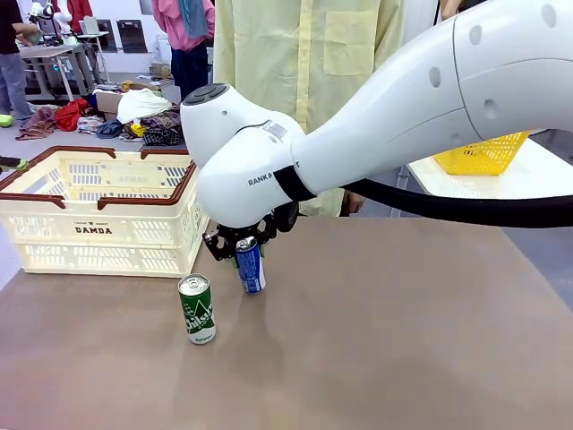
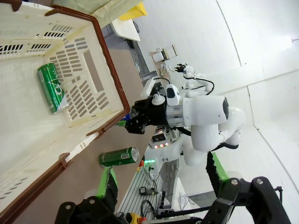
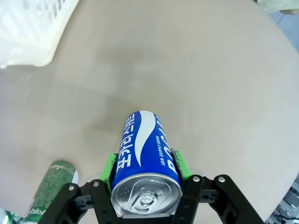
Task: Place the drinks into the Shopping basket.
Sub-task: Pick up one drink and place it into the Shopping basket.
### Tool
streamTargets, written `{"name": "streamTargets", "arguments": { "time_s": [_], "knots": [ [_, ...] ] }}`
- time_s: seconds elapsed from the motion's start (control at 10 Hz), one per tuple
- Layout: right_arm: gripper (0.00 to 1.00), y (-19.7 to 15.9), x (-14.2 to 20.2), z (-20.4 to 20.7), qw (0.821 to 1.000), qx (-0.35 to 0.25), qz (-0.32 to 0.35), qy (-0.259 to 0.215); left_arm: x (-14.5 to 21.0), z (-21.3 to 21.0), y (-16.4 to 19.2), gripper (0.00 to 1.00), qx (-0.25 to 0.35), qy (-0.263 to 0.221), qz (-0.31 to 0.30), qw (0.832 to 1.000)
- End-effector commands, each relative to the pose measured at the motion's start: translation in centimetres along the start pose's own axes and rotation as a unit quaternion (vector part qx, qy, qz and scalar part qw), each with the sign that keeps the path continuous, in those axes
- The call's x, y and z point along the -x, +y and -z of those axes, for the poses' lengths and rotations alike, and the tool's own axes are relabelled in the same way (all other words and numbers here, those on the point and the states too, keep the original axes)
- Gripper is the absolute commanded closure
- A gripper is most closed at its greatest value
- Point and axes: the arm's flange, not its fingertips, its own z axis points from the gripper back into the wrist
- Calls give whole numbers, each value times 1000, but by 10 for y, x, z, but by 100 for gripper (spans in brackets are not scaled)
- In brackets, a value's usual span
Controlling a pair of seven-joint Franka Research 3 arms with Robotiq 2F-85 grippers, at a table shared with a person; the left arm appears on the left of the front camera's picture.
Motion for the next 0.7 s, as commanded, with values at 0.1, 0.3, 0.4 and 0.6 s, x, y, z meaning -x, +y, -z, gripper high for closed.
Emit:
{"name": "streamTargets", "arguments": {
  "time_s": [0.1,0.3,0.4,0.6],
  "knots": [
    [100,-11,3,-5,1000,-28,12,6,2,0,-3,0,-2,1,0,1000],
    [59,-13,3,-4,999,-37,14,10,2,0,-3,0,-2,1,0,1000],
    [2,-15,3,-4,999,-36,14,13,2,0,-3,0,-2,1,0,1000],
    [0,-18,4,-7,999,-30,17,12,2,0,-3,0,-2,1,0,1000]
  ]
}}
